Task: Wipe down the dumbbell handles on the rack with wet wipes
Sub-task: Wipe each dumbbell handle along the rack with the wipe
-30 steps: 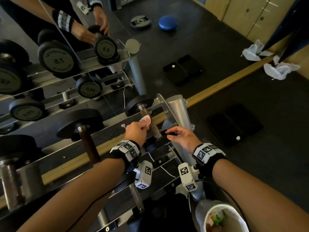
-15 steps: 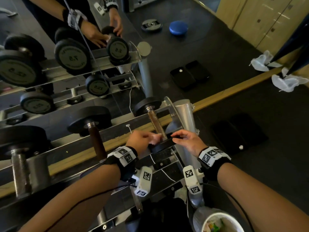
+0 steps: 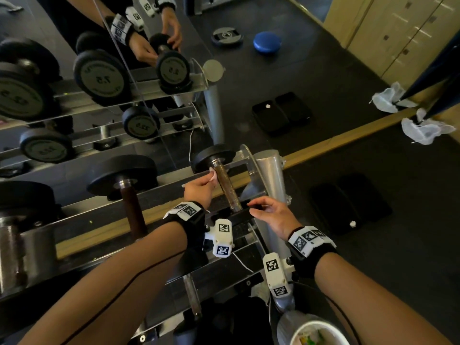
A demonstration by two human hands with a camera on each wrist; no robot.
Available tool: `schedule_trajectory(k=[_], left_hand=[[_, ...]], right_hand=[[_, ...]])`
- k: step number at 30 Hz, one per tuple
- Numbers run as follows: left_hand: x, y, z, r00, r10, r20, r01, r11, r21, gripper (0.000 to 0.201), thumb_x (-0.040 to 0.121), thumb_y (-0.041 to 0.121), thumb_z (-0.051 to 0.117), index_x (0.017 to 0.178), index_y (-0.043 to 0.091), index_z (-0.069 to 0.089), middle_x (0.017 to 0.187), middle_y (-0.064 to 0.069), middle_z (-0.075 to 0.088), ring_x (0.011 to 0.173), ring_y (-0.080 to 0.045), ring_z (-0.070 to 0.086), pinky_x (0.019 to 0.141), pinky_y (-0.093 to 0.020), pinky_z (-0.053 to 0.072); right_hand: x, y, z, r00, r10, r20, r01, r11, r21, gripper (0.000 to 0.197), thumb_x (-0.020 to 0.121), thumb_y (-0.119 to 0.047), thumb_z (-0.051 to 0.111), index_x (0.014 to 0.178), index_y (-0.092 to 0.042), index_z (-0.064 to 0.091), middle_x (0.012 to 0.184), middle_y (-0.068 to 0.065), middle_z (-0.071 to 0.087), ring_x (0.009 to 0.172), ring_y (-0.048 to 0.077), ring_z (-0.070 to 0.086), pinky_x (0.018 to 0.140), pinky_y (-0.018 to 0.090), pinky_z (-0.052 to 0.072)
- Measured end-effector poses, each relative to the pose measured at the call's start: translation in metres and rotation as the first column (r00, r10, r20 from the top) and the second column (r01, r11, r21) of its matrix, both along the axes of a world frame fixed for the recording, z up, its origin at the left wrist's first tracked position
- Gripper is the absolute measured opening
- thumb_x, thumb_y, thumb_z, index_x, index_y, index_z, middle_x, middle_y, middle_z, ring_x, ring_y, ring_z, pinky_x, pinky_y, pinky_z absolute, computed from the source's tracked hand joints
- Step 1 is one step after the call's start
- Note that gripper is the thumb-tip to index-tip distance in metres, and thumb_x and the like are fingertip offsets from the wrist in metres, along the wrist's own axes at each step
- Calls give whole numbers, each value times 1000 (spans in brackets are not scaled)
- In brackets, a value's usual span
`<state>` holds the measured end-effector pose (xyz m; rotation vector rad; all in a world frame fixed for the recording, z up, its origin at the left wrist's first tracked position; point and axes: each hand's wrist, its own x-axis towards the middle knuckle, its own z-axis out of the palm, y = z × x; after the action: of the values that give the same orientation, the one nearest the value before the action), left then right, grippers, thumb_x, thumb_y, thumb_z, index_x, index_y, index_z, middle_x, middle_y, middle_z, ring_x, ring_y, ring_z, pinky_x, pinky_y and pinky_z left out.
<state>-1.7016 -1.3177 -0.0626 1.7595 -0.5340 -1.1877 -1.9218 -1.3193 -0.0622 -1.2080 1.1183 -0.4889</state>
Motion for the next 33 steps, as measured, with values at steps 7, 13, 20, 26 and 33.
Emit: schedule_trajectory(k=[7, 13, 20, 26, 33], left_hand=[[-2, 17, -13, 996, -74, -45, 79, 990, 121, 26, 88, 6, 70, 76, 27, 80, 84, 6, 78, 87, -8, 70, 76, -15, 53], [11, -2, -4, 994, 59, -91, -45, 988, 149, 29, 90, 1, 61, 112, 16, 73, 120, -15, 70, 115, -33, 65, 102, -42, 51], [-4, 7, -16, 997, 41, -62, -36, 996, 81, 14, 84, 31, 76, 82, 45, 78, 85, 20, 75, 98, -9, 66, 86, -30, 49], [1, 9, -17, 989, 38, -144, -16, 989, 147, 15, 82, 6, 71, 86, 18, 79, 108, -14, 75, 110, -35, 67, 100, -49, 52], [-6, -5, -11, 969, 167, -183, -161, 986, 46, 22, 86, 17, 73, 75, 35, 79, 89, 14, 76, 106, -14, 66, 104, -37, 46]], right_hand=[[1, 1, -1, 1000, -6, -8, 6, 1000, -18, 21, 87, -12, 72, 93, -31, 72, 110, 7, 71, 108, 24, 66, 103, 49, 49], [-1, -3, 0, 999, 37, -36, -37, 999, -6, 19, 87, -15, 72, 94, -32, 72, 110, 3, 71, 109, 23, 65, 104, 49, 48], [1, 0, 2, 1000, 11, -23, -12, 1000, -17, 17, 87, -12, 71, 97, -26, 71, 108, 2, 71, 107, 20, 66, 105, 48, 47], [-1, -3, 5, 997, 47, -61, -49, 999, -19, 15, 88, -15, 71, 101, -23, 70, 109, 2, 70, 109, 19, 64, 107, 49, 45], [0, -2, 7, 997, 49, -67, -51, 998, -23, 16, 88, -15, 71, 100, -24, 70, 107, -2, 70, 107, 15, 64, 108, 46, 44]])
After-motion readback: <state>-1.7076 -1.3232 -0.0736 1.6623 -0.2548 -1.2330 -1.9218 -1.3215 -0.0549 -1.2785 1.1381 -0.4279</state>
